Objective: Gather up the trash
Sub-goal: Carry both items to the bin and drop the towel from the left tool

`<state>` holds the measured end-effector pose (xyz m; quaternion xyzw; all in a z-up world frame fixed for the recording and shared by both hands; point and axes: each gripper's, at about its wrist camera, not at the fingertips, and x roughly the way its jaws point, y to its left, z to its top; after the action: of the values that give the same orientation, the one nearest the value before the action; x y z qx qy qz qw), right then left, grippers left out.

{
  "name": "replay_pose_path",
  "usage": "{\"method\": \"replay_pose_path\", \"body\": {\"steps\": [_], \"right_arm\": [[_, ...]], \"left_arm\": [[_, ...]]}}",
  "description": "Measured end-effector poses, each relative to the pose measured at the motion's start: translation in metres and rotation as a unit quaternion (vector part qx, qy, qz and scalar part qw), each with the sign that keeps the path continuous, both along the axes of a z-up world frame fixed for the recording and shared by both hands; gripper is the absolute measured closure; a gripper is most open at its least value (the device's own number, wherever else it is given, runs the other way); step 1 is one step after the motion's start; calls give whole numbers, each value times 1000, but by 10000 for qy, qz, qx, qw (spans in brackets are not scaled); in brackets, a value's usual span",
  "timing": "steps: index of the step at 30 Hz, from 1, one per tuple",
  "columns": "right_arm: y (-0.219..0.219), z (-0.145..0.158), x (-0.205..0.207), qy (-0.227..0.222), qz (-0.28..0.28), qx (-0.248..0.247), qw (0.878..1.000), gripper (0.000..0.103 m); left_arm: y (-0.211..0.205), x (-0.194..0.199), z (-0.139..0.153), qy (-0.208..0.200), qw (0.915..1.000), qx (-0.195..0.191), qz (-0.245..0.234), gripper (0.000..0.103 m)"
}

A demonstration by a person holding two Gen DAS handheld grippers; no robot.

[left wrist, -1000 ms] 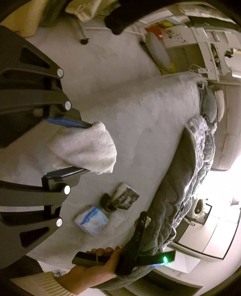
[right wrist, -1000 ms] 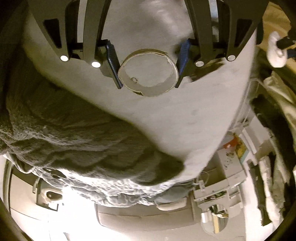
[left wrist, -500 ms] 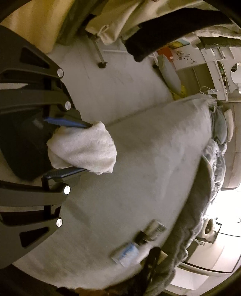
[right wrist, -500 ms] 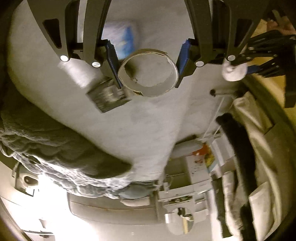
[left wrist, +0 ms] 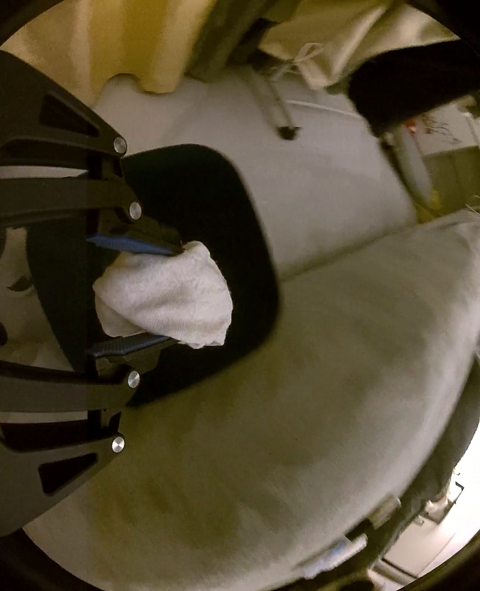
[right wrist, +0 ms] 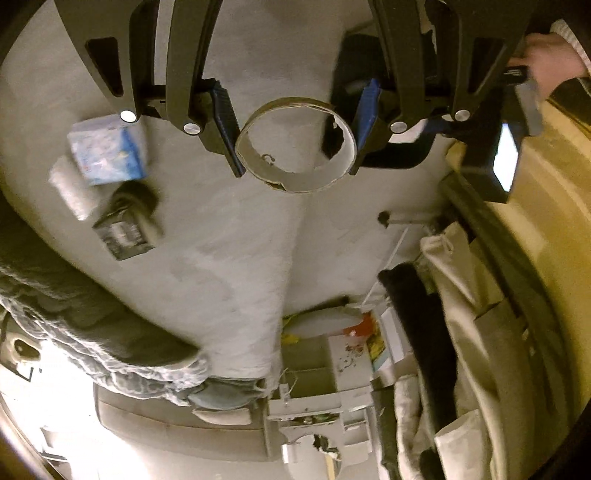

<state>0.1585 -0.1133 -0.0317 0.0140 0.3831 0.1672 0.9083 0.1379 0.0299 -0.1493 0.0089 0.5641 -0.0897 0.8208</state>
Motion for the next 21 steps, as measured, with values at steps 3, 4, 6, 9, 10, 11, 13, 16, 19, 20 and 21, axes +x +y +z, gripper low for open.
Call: {"method": "replay_pose_path", "body": {"steps": [3,4,6,9,10,11,13,16,19,20,21], "right_arm": [[11,-3,-3,80,99,50,9999,48],[14,-5,-3,123,137,78,9998,48],[22,-8,-5,193,192,131,9995,47],[32,-12,-6,274,293,178,9990,48],[36,-13,-6,300,336,171,9988,47],[41,-13,-7,326,377,157,9986,47],[49,-15,-7,364,468,112,9982,47],[61,-22,-7,462,589,-27,9972,48],[70,-32,-4,598,644,-115,9961,48],[73,-35,-3,633,664,-158,9957,48],[75,-38,-3,655,676,-196,9954,48]], "left_arm": [[15,-2,-15,265,9995,-68,174,61],[21,-3,-20,372,9989,-117,246,61],[30,-5,-28,534,9978,-166,350,60],[38,-7,-38,712,9963,-183,441,58],[42,-8,-41,770,9957,-194,481,56],[43,-10,-43,797,9954,-197,497,54],[47,-11,-48,882,9945,-197,521,49],[52,-17,-47,851,9952,-189,451,43],[60,-23,-37,706,9959,-330,455,31],[61,-26,-33,657,9962,-345,462,29],[63,-27,-28,569,9967,-340,470,27]]}}
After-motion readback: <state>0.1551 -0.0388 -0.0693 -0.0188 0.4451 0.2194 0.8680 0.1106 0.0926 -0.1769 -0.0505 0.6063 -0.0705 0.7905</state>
